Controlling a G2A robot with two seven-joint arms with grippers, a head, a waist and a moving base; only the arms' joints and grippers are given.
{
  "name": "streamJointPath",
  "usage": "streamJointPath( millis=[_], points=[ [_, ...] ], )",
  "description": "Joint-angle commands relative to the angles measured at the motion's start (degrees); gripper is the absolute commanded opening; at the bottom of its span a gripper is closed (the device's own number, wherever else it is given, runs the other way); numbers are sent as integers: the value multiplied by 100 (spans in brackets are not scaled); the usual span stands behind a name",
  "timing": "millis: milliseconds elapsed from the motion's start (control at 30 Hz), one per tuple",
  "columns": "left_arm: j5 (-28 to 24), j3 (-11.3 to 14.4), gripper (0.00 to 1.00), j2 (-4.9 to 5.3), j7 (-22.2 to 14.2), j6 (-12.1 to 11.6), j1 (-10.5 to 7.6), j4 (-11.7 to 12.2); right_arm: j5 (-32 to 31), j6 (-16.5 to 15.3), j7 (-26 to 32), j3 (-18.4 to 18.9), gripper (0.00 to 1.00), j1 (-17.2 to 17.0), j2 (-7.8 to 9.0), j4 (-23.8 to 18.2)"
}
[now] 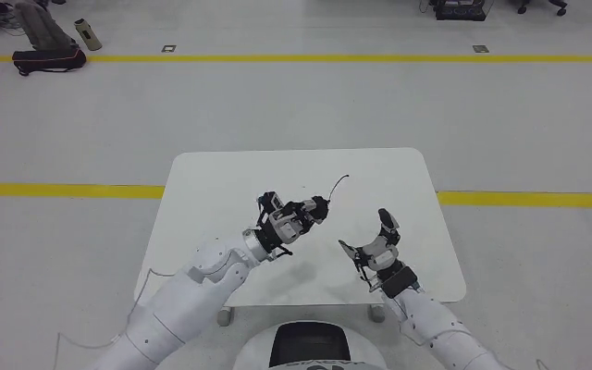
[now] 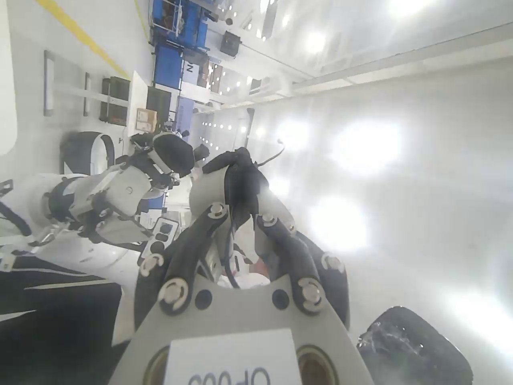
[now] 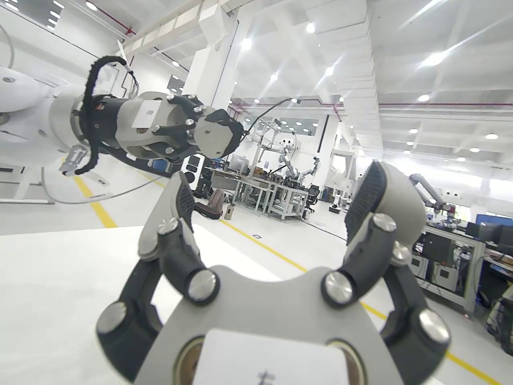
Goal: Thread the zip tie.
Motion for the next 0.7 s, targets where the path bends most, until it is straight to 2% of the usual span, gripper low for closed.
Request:
streamJointPath(
  millis=[0,200,400,667],
  points=[
    [83,0,0,2,-4,-6,-10,-3,1,-3,-3,0,100,1,0,-1],
    [90,15,0,-5,40,5,8,-22,34,-16,72,2,100,-9,-4,-39],
    [-409,32,0,-69,-68,-59,90,-34,232,115,280,95,100,-122,-47,-292],
    [-358,24,0,-117,-13,-173,111,38,363,106,431,149,100,-23,-127,-242]
  ],
)
